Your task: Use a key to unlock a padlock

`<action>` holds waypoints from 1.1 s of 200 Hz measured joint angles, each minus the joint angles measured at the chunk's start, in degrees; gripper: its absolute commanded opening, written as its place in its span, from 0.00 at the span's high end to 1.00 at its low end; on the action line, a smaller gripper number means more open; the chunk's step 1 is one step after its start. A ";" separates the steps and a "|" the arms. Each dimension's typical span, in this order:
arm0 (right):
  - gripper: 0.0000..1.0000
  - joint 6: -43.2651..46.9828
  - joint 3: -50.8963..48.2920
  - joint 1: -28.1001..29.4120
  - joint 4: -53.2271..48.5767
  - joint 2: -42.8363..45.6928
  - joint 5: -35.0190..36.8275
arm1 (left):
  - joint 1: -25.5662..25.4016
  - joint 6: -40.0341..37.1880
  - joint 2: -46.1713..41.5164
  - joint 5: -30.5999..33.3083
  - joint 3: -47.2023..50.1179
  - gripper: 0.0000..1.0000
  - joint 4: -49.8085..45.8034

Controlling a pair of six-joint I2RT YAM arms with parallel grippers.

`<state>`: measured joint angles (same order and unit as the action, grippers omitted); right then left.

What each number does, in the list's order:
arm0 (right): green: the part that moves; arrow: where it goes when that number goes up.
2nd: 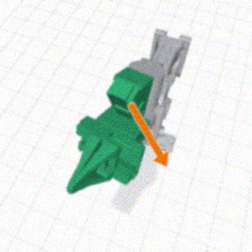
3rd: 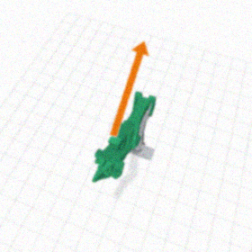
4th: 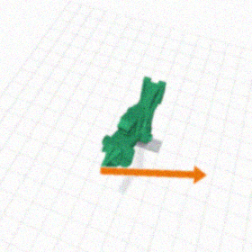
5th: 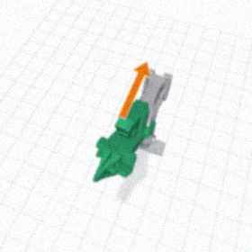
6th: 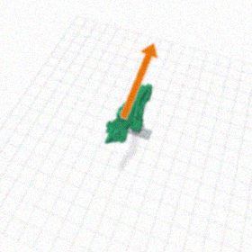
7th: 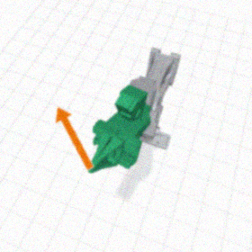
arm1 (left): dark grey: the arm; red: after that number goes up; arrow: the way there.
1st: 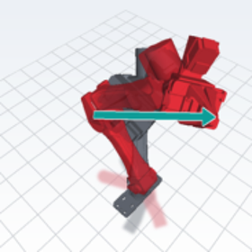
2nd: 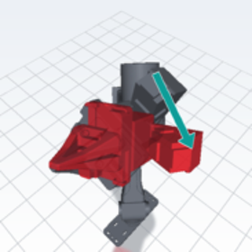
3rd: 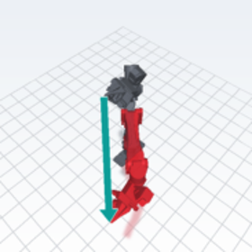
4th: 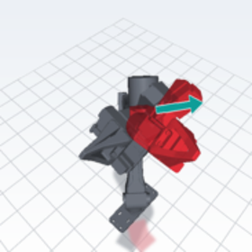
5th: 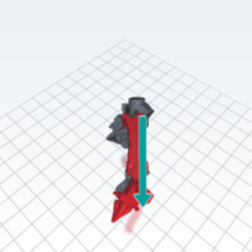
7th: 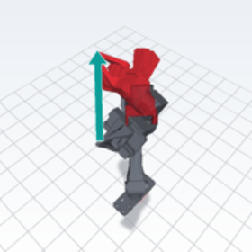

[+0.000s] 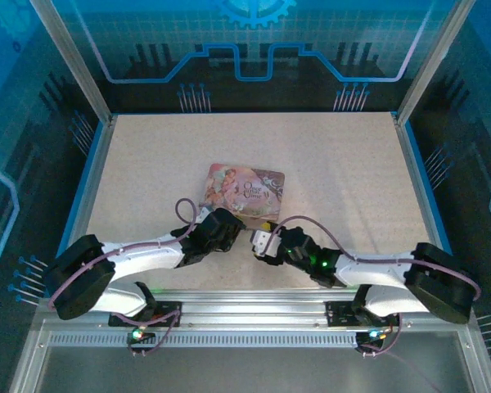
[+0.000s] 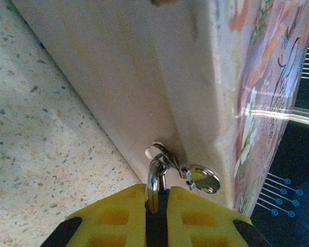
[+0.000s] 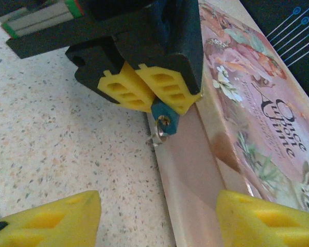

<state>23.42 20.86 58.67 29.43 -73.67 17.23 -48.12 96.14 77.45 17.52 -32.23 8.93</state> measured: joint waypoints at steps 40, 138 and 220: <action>0.50 -0.31 2.19 0.68 5.66 -7.93 1.42 | 0.50 0.11 0.07 -1.75 0.00 1.00 0.83; 0.77 -0.74 4.79 0.68 10.91 -13.86 3.15 | 1.11 1.46 1.27 -3.93 0.17 1.00 2.86; 1.00 -1.09 4.98 0.68 11.69 -13.86 5.01 | 1.46 2.34 1.36 -4.15 0.24 1.00 2.97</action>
<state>22.33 25.85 59.35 41.12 -87.53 22.24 -46.65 98.48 78.81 13.37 -31.99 11.90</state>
